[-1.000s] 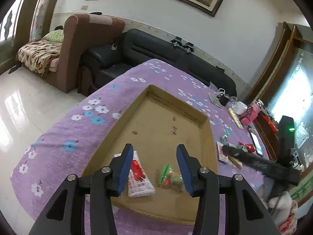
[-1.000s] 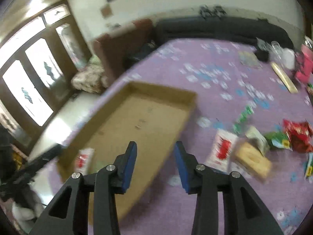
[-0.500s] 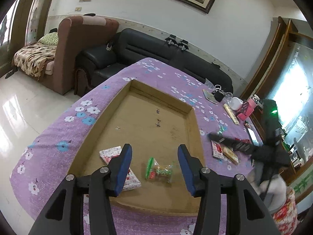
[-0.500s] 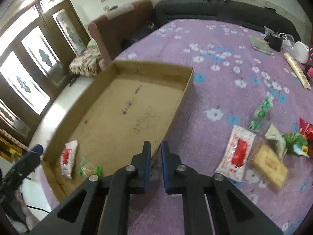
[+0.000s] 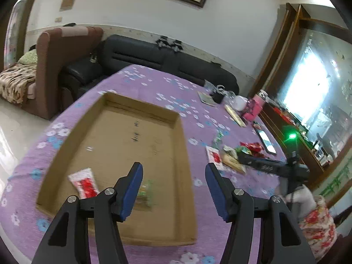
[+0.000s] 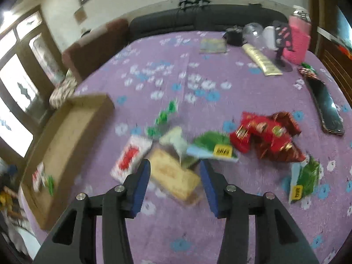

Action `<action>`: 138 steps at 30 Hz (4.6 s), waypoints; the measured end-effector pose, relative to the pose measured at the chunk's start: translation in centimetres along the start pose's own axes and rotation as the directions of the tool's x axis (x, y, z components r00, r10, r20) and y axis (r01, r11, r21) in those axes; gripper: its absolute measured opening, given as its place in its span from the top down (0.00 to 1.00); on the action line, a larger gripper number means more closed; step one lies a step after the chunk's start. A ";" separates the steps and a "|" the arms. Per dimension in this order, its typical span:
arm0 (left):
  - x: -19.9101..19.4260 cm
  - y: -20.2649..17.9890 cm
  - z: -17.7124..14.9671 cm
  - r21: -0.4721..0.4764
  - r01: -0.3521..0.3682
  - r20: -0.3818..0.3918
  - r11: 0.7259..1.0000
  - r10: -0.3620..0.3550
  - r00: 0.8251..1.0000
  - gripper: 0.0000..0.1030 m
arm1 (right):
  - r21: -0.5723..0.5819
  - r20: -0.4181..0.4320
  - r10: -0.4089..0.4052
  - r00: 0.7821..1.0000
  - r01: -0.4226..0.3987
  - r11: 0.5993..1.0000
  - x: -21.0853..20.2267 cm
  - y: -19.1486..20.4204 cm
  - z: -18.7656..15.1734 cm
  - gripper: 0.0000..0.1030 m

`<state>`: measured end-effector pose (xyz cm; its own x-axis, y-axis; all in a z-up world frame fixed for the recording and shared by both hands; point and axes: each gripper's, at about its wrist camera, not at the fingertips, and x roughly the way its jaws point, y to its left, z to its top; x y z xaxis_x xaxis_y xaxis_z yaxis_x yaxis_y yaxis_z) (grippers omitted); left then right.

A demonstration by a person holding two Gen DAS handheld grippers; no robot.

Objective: Organize snacks
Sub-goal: 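Grasp a red-and-white packet with the left gripper while the right grasps the yellow cake packet, then carry both packets over the cardboard box and open both grippers, then grasp the green pea snack bag with the right gripper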

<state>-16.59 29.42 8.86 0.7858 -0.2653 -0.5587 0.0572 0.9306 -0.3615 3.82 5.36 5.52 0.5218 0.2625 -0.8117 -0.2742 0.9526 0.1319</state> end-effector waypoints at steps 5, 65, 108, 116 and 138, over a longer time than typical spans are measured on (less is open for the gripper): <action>0.5 -2.2 -0.1 0.027 0.028 -0.027 0.999 -0.027 0.999 0.38 | -0.082 0.017 -0.025 1.000 0.026 0.996 1.8 1.1 -0.6 0.52; 6.7 -4.1 1.6 0.040 -0.065 -0.098 0.997 0.068 0.993 0.69 | 0.078 0.108 0.173 0.979 -0.181 0.980 -1.3 -1.9 -2.5 0.69; 1.7 8.2 4.2 -0.163 -0.144 -0.011 0.976 0.144 0.989 0.46 | -0.108 -0.066 0.323 0.944 -0.329 0.938 3.0 21.4 3.0 0.62; -0.8 3.4 3.5 -0.138 -0.047 0.052 0.989 0.055 0.997 0.29 | -0.078 0.045 0.330 0.943 -0.327 0.942 -1.2 17.8 1.8 0.55; 2.6 -6.8 -0.5 -0.015 0.153 -0.126 0.988 -0.153 0.980 0.26 | 0.401 0.218 -0.106 0.970 0.010 0.916 -9.2 -13.0 -2.2 0.53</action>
<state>-15.28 22.27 9.50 0.6836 -0.4346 -0.5864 0.1673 0.8753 -0.4537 0.77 -9.77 10.01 0.7112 0.1871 -0.6776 0.0778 0.9371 0.3404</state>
